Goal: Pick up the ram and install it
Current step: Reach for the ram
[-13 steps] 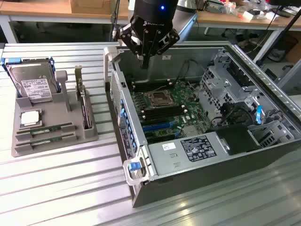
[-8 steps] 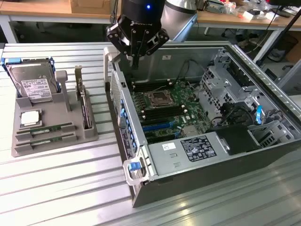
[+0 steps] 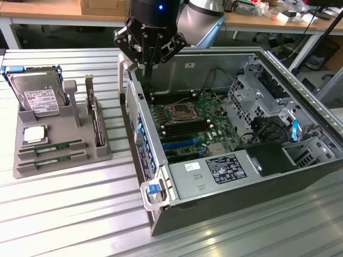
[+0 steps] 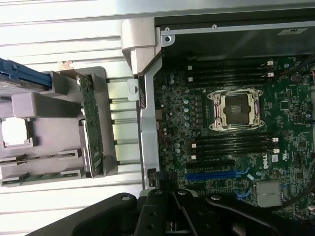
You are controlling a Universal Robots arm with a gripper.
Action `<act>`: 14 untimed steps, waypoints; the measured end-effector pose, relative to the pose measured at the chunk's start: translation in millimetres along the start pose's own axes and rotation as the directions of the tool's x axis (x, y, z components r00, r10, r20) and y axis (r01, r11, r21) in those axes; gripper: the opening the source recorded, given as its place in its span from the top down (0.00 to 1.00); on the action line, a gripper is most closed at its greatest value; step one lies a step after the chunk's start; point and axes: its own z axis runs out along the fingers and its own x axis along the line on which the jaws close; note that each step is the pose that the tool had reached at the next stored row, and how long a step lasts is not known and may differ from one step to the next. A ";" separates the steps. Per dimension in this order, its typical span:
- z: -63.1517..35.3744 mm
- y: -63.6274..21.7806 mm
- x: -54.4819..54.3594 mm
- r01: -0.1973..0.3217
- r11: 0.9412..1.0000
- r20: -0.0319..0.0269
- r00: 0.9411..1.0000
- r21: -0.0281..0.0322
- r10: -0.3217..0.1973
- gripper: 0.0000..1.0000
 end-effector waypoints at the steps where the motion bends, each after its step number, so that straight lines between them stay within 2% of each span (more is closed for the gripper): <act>1: 0.0 -0.1 1.9 0.000 1.000 0.000 1.000 0.000 0.000 0.90; 7: -0.4 -1.0 13.7 0.000 1.000 0.000 1.000 0.000 0.000 0.90; 14: -0.9 -2.5 32.8 0.000 1.000 0.000 1.000 0.000 0.000 0.90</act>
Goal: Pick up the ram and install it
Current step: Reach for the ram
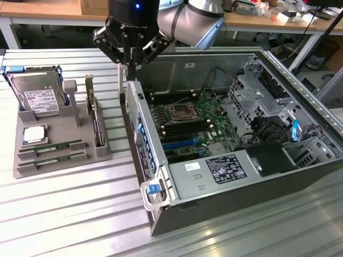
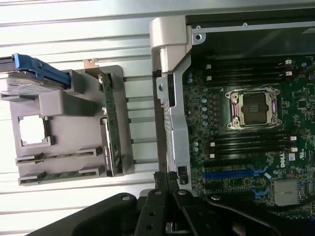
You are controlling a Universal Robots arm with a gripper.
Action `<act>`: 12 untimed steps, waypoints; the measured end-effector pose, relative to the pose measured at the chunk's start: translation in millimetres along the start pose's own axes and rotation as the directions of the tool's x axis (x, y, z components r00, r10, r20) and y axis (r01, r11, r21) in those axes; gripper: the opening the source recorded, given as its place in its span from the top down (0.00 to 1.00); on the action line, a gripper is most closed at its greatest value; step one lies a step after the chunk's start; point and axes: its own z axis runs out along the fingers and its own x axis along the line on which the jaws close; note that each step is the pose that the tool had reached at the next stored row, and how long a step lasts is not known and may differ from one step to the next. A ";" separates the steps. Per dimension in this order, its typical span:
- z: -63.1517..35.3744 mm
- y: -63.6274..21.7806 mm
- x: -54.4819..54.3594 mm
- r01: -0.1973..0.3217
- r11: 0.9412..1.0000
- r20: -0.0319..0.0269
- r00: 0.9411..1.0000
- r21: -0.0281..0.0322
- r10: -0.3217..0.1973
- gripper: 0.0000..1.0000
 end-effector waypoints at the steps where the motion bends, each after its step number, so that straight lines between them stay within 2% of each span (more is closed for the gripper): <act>1: -0.1 -0.2 2.7 0.000 1.000 0.000 1.000 0.000 0.000 0.90; 12: -0.7 -1.9 25.5 0.000 1.000 0.000 1.000 0.000 0.000 0.90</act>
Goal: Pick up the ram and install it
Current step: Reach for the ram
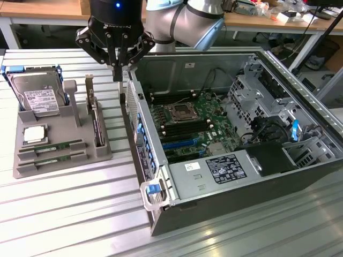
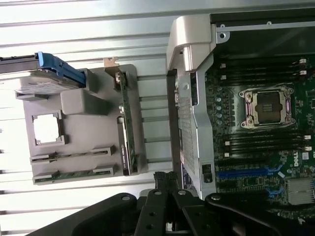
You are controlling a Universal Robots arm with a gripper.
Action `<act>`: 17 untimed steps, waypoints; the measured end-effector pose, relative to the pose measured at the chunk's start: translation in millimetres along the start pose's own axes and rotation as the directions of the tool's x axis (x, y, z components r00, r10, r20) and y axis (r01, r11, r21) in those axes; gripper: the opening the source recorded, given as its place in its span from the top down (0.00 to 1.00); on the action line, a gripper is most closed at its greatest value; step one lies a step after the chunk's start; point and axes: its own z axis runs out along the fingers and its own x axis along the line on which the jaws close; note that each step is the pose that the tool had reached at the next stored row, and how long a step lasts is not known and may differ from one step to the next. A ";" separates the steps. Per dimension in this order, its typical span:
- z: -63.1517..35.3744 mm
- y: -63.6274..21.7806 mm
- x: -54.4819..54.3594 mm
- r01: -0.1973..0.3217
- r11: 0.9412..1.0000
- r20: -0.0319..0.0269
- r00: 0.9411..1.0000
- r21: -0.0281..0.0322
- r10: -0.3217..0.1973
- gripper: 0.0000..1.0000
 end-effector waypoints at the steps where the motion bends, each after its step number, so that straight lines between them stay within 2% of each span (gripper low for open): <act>1: -0.1 -0.1 1.6 0.000 1.000 0.000 1.000 0.000 0.000 0.90; 17: -0.7 -1.9 26.0 0.000 1.000 0.000 1.000 0.000 0.000 0.90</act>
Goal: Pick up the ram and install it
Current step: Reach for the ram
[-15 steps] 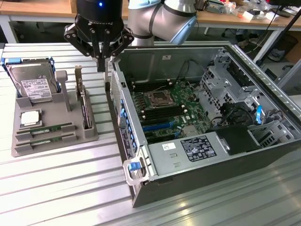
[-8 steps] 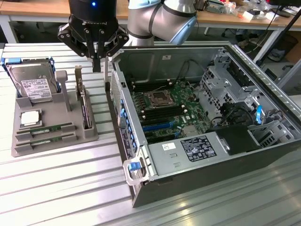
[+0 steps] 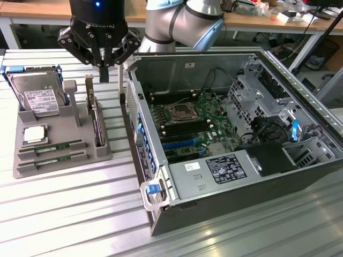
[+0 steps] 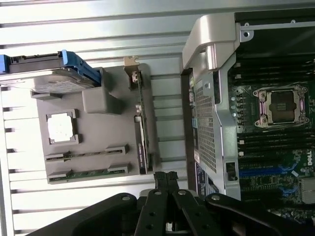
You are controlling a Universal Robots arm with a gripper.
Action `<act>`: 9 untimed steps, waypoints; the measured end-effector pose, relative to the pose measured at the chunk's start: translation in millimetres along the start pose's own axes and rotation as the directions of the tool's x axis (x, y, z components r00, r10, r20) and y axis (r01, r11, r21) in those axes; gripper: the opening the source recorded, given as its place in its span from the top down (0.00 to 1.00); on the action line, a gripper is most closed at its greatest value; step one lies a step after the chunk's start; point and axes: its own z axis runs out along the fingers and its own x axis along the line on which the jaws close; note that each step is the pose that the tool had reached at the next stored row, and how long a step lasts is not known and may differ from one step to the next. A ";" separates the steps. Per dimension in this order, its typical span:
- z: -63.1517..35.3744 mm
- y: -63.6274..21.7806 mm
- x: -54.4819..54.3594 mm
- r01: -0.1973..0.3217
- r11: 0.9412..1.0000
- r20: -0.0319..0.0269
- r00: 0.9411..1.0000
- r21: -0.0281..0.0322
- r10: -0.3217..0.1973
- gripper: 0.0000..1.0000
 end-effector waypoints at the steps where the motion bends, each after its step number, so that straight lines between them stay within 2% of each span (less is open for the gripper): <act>1: 0.0 -0.1 0.9 0.000 1.000 0.000 1.000 0.000 0.000 0.90; 9: -0.3 -0.8 10.4 0.000 1.000 0.000 1.000 0.000 0.000 0.90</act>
